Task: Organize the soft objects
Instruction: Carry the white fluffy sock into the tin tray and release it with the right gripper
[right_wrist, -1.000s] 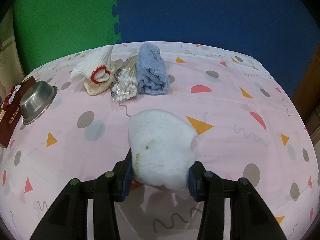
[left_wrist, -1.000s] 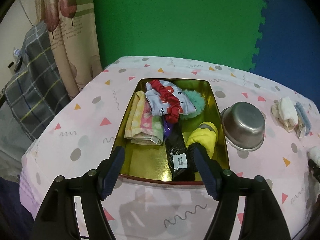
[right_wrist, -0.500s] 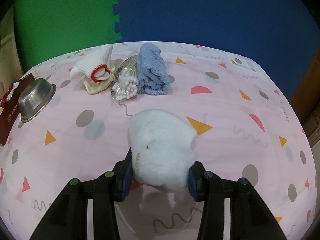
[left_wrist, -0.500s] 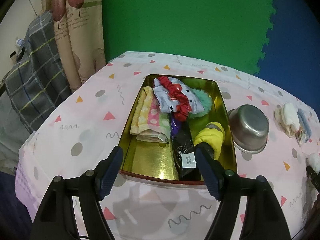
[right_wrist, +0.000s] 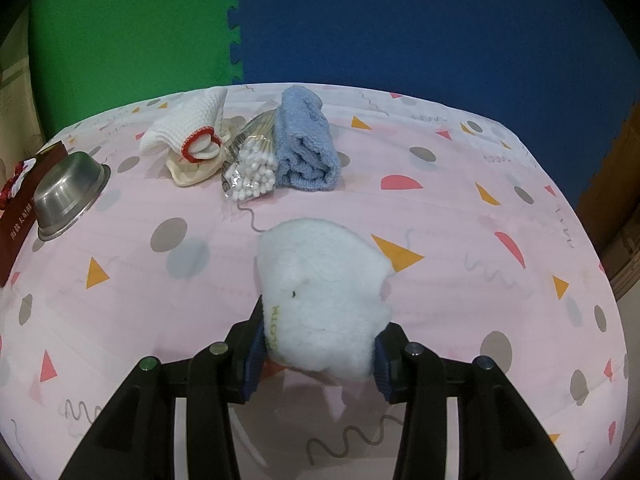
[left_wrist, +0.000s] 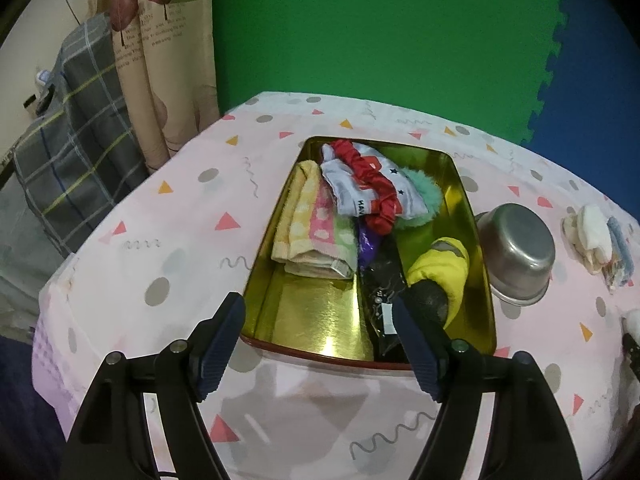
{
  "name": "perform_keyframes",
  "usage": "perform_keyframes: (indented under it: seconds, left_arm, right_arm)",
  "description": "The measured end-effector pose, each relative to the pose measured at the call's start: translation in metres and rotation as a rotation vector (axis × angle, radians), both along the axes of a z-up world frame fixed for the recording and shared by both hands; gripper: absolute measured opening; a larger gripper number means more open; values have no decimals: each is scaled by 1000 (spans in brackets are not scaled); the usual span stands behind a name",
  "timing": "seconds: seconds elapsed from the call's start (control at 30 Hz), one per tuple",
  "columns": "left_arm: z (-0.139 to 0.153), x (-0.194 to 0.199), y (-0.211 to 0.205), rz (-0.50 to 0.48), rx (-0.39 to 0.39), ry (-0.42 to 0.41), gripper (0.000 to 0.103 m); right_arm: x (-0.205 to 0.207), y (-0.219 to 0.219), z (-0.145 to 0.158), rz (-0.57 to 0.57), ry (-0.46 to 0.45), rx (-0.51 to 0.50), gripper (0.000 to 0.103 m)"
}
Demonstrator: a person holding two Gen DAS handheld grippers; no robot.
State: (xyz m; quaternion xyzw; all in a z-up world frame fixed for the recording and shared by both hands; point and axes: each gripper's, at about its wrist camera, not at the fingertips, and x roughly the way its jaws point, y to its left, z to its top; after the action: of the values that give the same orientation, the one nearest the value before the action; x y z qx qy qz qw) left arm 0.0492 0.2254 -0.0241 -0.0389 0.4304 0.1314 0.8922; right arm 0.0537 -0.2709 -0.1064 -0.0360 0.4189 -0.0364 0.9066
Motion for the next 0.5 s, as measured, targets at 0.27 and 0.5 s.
perform_keyframes:
  seconds: [0.27, 0.5]
  left_arm:
    - [-2, 0, 3, 9, 9, -8, 75]
    - [-3, 0, -1, -19, 24, 3, 76]
  right_arm:
    - [-4, 21, 10, 7, -11, 14, 41]
    - [-3, 77, 42, 153, -46, 64, 41]
